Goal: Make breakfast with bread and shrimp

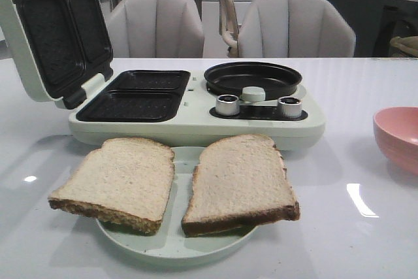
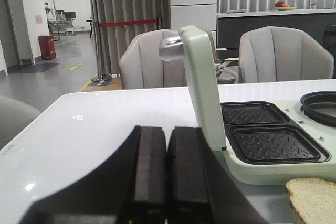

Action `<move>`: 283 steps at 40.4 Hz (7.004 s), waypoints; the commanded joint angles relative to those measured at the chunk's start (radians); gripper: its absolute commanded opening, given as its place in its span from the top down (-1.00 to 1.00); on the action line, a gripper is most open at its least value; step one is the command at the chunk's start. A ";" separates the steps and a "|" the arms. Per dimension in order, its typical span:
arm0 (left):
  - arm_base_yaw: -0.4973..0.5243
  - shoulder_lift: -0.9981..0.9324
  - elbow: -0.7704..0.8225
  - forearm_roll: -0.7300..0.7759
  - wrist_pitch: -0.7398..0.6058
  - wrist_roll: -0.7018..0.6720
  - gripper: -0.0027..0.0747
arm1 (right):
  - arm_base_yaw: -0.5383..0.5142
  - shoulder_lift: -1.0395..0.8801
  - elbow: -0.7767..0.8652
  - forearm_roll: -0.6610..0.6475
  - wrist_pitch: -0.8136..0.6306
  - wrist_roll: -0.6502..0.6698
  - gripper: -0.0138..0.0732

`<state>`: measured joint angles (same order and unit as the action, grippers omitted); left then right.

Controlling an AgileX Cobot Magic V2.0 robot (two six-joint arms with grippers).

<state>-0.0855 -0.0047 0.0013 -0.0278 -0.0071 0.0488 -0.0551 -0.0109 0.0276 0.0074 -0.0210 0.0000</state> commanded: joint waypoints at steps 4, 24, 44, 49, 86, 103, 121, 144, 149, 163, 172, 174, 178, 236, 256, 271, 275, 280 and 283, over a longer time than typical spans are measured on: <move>-0.007 -0.021 0.007 -0.005 -0.087 -0.010 0.67 | -0.004 -0.021 -0.016 -0.007 -0.094 -0.007 0.58; -0.007 -0.021 0.007 -0.005 -0.087 -0.010 0.67 | -0.004 -0.021 -0.016 -0.007 -0.095 -0.007 0.58; -0.007 0.038 -0.339 -0.007 0.033 -0.010 0.67 | -0.004 0.008 -0.345 0.023 0.155 -0.008 0.58; -0.007 0.132 -0.511 -0.007 0.179 -0.010 0.67 | -0.004 0.097 -0.490 0.023 0.262 -0.008 0.58; -0.007 0.454 -0.689 -0.007 0.550 -0.010 0.47 | -0.004 0.597 -0.619 0.023 0.533 -0.008 0.36; -0.014 0.476 -0.689 0.002 0.538 0.061 -0.63 | -0.004 0.597 -0.619 0.023 0.538 -0.008 -0.53; -0.448 0.617 -0.641 0.309 0.598 0.340 -0.63 | -0.004 0.597 -0.619 0.023 0.538 -0.008 -0.53; -0.927 1.011 -0.436 1.207 0.561 -0.297 -0.47 | -0.004 0.597 -0.619 0.023 0.538 -0.008 -0.53; -0.927 1.142 -0.451 1.263 0.559 -0.348 -0.47 | -0.004 0.597 -0.619 0.023 0.538 -0.008 -0.53; -0.920 1.432 -0.594 1.292 0.579 -0.430 -0.37 | -0.004 0.597 -0.619 0.023 0.538 -0.008 -0.53; -0.920 1.553 -0.622 1.371 0.654 -0.515 -0.29 | -0.004 0.597 -0.619 0.023 0.538 -0.008 -0.53; -0.920 1.572 -0.622 1.405 0.670 -0.558 -0.29 | -0.004 0.597 -0.619 0.023 0.538 -0.008 -0.53; -0.920 1.597 -0.622 1.437 0.648 -0.586 -0.29 | -0.004 0.597 -0.619 0.023 0.538 -0.008 -0.53; -0.944 1.255 -0.666 1.754 0.877 -0.697 0.67 | -0.004 0.597 -0.619 0.023 0.538 -0.008 -0.53; -0.569 1.601 -1.062 1.883 0.686 -0.697 0.67 | -0.004 0.597 -0.619 0.023 0.538 -0.008 -0.53; -0.441 1.920 -1.421 1.883 0.619 -0.697 0.67 | -0.004 0.597 -0.619 0.023 0.538 -0.008 -0.53; -0.421 1.978 -1.473 1.883 0.601 -0.697 0.67 | -0.004 0.597 -0.619 0.023 0.538 -0.008 -0.53; -0.414 2.022 -1.493 1.883 0.580 -0.697 0.67 | -0.004 0.597 -0.619 0.023 0.538 -0.008 -0.53; -0.413 2.039 -1.493 1.883 0.563 -0.697 0.67 | -0.004 0.597 -0.619 0.023 0.538 -0.008 -0.53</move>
<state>-0.4992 2.0791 -1.4526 1.7954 0.5313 -0.6411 -0.0551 0.5785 -0.5623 0.0260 0.5856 0.0000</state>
